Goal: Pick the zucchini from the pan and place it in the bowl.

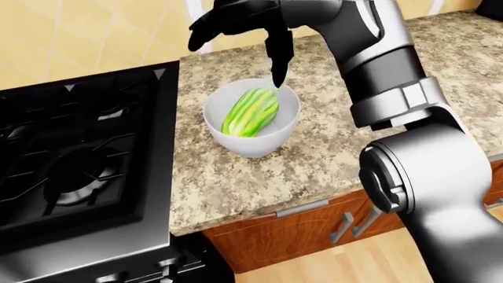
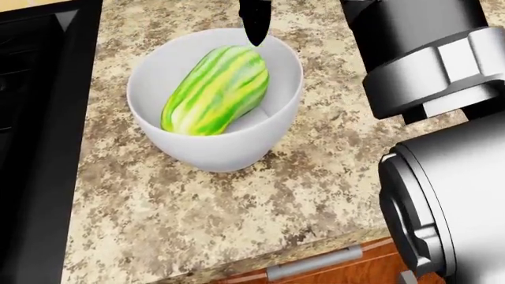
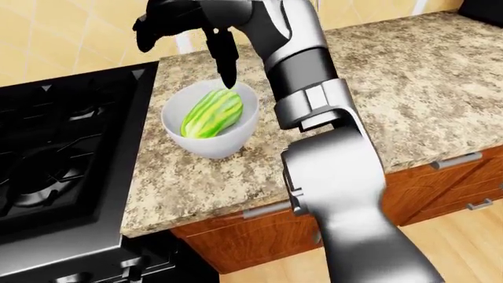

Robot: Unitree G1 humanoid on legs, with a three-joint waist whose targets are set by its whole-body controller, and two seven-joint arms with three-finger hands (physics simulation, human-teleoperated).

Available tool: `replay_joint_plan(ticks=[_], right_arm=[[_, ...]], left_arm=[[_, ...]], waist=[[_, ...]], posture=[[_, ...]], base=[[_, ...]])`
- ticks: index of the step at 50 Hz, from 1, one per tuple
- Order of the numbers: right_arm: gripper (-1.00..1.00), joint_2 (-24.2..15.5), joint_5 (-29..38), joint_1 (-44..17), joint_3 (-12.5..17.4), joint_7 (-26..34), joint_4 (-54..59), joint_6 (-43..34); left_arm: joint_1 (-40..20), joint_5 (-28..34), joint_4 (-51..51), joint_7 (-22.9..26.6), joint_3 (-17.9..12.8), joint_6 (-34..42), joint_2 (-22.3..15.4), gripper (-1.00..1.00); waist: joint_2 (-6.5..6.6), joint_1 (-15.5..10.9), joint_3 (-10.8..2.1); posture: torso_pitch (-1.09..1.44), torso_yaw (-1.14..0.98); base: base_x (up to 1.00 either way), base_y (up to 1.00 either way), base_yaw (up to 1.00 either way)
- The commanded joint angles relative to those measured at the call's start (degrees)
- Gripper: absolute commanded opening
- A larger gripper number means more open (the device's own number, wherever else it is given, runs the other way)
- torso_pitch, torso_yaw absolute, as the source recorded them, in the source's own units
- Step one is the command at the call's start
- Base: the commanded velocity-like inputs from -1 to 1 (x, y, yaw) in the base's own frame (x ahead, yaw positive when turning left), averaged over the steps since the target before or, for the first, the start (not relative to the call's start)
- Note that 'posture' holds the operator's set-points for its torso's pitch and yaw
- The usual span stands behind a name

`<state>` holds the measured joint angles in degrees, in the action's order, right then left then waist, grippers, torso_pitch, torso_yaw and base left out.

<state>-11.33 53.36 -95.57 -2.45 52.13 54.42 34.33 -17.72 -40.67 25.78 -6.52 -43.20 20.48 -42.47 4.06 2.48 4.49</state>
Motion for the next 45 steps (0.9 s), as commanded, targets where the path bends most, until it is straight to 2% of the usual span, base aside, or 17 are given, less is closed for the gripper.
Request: replay_joint_plan(ticks=[1,3,7,9,20,29,33,34,45], right_arm=[[0.7,-1.2,-0.9,-0.7,0.9,0.4,-2.7,-0.8],[0.75,-1.8,-1.4,-0.7,1.2,1.1,-3.2,-1.2],[0.98,-3.3,-2.3,0.3,1.7,2.3,-5.2,-1.9],[1.0,-3.9,-2.4,1.7,1.8,3.0,-6.6,-2.1],[1.0,-7.1,-4.6,7.1,3.1,7.4,-14.1,-4.2],[1.0,-11.9,-5.4,10.0,4.6,7.9,-15.6,-4.4],[1.0,-14.5,-5.7,11.3,5.1,6.8,-15.5,-2.0],[1.0,-14.4,-5.4,11.4,5.7,6.4,-15.6,-4.7],[1.0,-20.2,-7.6,14.6,7.4,11.7,-20.0,-8.1]], left_arm=[[-1.1,0.0,1.1,-0.2,-0.9,-1.1,-1.4,1.0],[-1.0,0.1,1.1,-0.2,-0.7,-1.2,-1.3,1.0],[-1.1,0.0,1.1,-0.2,-0.8,-1.1,-1.3,1.0],[-1.1,0.0,1.1,-0.2,-0.9,-1.1,-1.3,1.0],[-1.0,0.3,1.2,0.0,-0.7,-1.2,-1.0,1.0],[-1.0,0.6,1.3,0.1,-0.5,-1.2,-0.9,1.0],[-1.0,0.9,1.3,0.2,-0.3,-1.3,-0.7,1.0],[-1.0,0.9,1.3,0.2,-0.3,-1.2,-0.7,1.0],[-1.4,0.8,1.4,-0.1,0.0,-0.9,-0.6,1.0]], waist=[[0.49,0.1,-1.35],[0.37,0.0,-1.36],[0.33,0.0,-1.41],[0.27,-0.1,-1.34],[-0.08,-0.2,-1.44],[-0.46,-0.3,-1.54],[-0.62,-0.4,-1.52],[-0.66,-0.4,-1.52],[-1.09,-0.6,-1.5]], posture=[[0.0,0.0],[0.0,0.0],[0.0,0.0],[0.0,0.0],[0.0,0.0],[0.0,0.0],[0.0,0.0],[0.0,0.0],[0.0,0.0]], base=[[0.0,0.0,0.0],[0.0,0.0,0.0],[0.0,0.0,0.0],[0.0,0.0,0.0],[0.0,0.0,0.0],[0.0,0.0,0.0],[0.0,0.0,0.0],[0.0,0.0,0.0],[0.0,0.0,0.0]])
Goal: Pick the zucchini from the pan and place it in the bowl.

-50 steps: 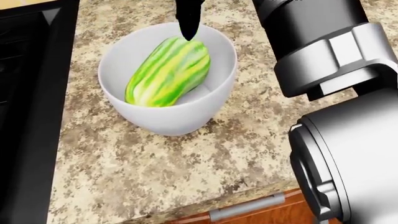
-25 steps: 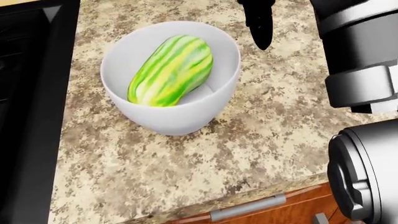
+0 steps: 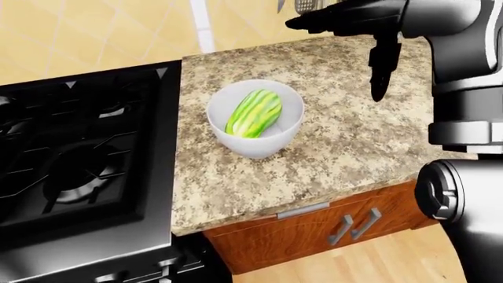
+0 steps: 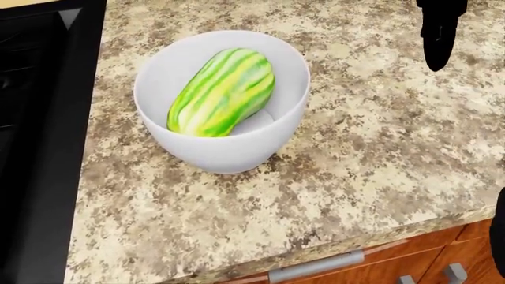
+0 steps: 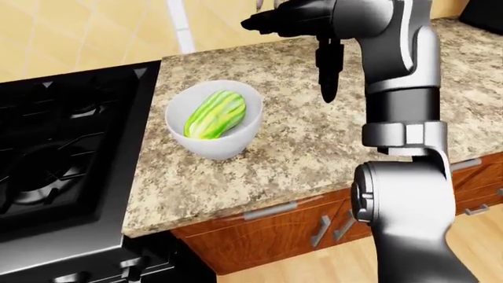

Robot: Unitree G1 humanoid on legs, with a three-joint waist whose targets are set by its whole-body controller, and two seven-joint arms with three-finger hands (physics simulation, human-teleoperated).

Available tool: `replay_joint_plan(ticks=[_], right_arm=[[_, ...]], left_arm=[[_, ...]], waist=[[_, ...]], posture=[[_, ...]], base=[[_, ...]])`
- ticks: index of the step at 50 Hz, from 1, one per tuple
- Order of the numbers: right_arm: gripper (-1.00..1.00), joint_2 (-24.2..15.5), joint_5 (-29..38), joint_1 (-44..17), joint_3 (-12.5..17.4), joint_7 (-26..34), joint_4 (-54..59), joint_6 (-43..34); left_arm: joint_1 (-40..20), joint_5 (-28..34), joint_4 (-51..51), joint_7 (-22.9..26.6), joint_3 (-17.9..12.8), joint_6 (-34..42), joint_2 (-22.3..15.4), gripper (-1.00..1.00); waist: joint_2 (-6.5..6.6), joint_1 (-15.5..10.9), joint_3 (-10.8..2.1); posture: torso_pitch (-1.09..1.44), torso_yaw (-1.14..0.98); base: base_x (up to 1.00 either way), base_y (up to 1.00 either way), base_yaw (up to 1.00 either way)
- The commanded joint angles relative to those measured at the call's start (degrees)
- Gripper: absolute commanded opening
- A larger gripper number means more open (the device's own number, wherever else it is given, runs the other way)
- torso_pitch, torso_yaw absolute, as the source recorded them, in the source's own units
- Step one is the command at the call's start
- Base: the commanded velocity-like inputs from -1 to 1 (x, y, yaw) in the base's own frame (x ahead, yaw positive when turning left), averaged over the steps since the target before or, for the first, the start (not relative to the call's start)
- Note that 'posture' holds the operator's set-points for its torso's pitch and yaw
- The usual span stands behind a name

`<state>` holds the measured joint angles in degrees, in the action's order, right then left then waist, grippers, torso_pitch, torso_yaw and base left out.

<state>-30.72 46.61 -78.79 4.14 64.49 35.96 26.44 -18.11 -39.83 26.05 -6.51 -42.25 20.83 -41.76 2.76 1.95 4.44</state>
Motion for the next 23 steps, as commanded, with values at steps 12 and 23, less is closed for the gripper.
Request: replay_joint_plan(ticks=[12,23], right_arm=[[1.0,-5.9,-2.4,2.9,2.9,-0.4,-4.9,-1.4],[1.0,-10.6,-4.1,7.4,5.0,-1.4,-6.2,-2.2]], left_arm=[[-1.0,0.7,1.1,0.2,-0.5,-1.5,-0.8,1.0],[-0.9,0.9,1.3,0.3,-0.4,-1.4,-0.5,1.0]], waist=[[-0.13,-0.2,-1.53],[-0.46,-0.4,-1.68]], posture=[[0.0,0.0],[0.0,0.0]], base=[[0.0,0.0,0.0],[0.0,0.0,0.0]])
